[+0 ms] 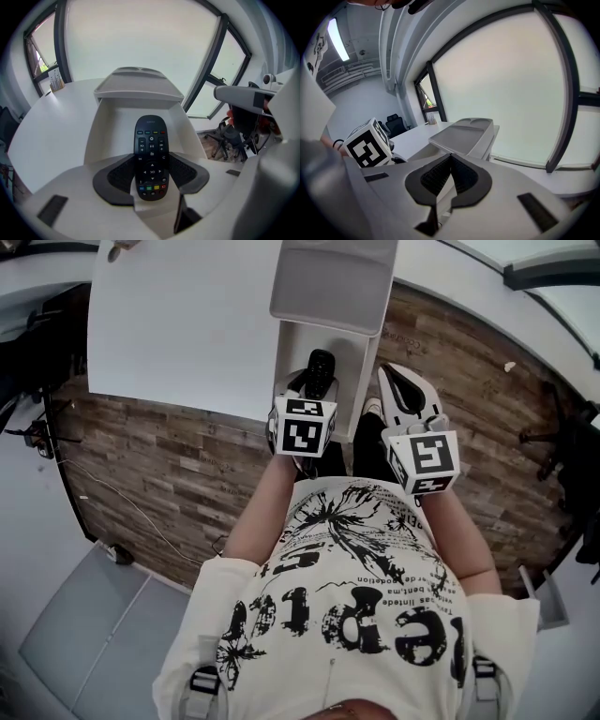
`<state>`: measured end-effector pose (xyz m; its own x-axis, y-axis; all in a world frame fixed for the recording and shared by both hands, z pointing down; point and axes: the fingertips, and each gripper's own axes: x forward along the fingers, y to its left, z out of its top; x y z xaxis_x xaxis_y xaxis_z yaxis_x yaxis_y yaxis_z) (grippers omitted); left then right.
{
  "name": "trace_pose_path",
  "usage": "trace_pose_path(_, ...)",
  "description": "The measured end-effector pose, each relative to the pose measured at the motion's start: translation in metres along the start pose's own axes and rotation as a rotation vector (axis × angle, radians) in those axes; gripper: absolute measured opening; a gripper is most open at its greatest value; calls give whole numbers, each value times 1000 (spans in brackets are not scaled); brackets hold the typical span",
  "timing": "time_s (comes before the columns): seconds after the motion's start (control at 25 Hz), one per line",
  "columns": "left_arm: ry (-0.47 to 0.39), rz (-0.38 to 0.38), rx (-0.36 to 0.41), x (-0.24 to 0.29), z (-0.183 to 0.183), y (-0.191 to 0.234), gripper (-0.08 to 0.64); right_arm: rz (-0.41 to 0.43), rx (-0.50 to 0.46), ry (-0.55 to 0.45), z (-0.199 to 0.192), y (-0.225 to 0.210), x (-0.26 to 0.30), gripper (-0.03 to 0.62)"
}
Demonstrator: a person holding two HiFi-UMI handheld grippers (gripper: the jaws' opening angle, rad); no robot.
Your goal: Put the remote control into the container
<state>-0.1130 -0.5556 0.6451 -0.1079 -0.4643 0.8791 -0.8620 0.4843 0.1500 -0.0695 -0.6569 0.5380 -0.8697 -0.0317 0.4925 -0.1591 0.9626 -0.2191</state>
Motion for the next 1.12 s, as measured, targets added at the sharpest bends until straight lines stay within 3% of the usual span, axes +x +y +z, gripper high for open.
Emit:
trace_pose_path(0.44, 34, -6, -18, 7, 2, 0, 235, -36, 18, -1, -1, -8, -6, 3)
trace_pose_path(0.64, 19, -13, 35, 12, 0, -4, 235, -49, 20, -14, 4, -9, -8, 3)
trace_pose_path(0.8, -27, -27, 29, -5, 12, -8, 235, -63, 12, -23, 5, -10, -12, 3)
trace_pose_path(1.12, -165, 0, 95, -46, 36, -6, 217, -79, -4, -41, 10, -2, -19, 3)
